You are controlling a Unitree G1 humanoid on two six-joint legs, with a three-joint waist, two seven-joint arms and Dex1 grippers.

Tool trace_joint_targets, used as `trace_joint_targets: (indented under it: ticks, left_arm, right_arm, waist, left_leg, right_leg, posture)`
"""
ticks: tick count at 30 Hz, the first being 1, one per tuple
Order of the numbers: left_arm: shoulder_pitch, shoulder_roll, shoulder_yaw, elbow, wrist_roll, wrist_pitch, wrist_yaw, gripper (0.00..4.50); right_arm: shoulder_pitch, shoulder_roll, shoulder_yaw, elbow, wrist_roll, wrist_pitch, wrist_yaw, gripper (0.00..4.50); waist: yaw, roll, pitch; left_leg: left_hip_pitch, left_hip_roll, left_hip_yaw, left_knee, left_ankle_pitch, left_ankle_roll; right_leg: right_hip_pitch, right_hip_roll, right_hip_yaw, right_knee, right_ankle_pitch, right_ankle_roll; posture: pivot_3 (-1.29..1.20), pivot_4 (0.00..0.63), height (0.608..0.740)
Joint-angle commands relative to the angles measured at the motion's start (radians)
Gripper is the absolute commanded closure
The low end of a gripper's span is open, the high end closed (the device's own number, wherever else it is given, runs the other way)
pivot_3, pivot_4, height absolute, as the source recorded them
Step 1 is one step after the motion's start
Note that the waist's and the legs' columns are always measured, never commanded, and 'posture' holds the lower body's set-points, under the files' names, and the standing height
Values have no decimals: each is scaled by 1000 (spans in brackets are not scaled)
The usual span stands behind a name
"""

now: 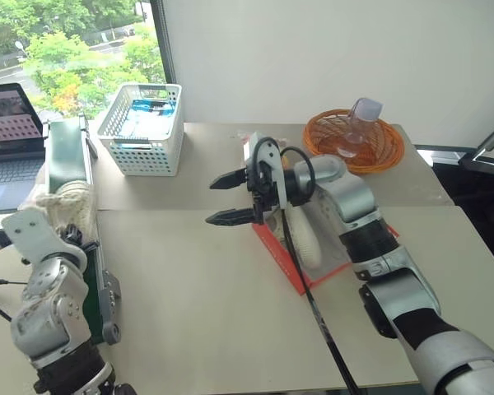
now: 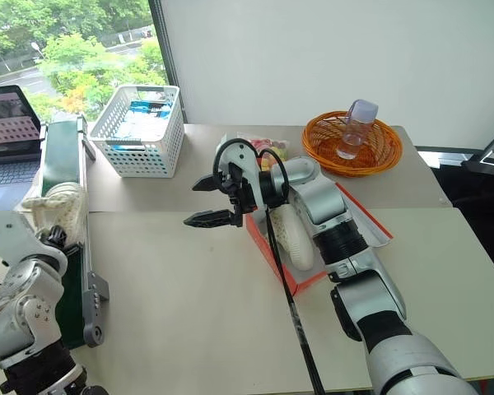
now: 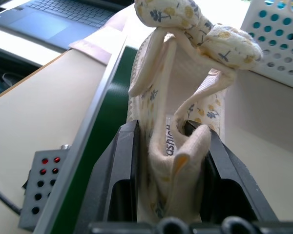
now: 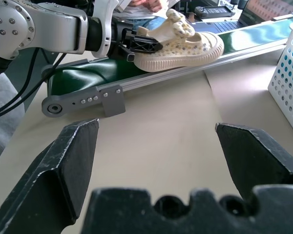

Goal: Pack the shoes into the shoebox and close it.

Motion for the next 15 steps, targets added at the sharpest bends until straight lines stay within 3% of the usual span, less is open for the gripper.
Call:
trace_joint_targets:
  ticks: [1,9,12,14,15]
  left_arm:
    - [-25,38,-42,-54,14,-38,-7,3021]
    - [27,6,-4,-27,7,38,34,3021]
    - [22,-24,24,-26,-17,62,42,3708]
    - [19,-38,39,-25,-27,79,50,4479]
    - [16,-44,47,-24,-31,83,55,4493]
  right_arm:
    - [-13,-3,-30,-31,10,-2,-10,0]
    - [-12,-5,-31,-38,12,-2,-20,0]
    - [-13,-6,-32,-34,11,-5,-26,0]
    - [-13,-5,-32,-32,10,-6,-28,0]
    - [-14,-6,-32,-32,10,-6,-29,0]
  waist:
    - [-3,0,0]
    - [-11,0,0]
    - [-11,0,0]
    - [-9,0,0]
    - [-9,0,0]
  left_leg:
    - [0,0,0,0,0,0]
    - [-1,1,0,-1,2,3]
    - [-1,0,0,-1,1,2]
    - [-1,1,0,-1,1,2]
    - [0,0,0,-1,1,2]
  right_leg:
    - [-1,0,0,0,0,0]
    - [-2,0,0,0,0,0]
    - [-2,0,0,1,0,0]
    - [-2,0,0,1,0,0]
    - [-1,0,0,1,0,0]
  posture:
    - [0,150,740]
    - [0,150,740]
    - [0,150,740]
    - [0,150,740]
    - [0,150,740]
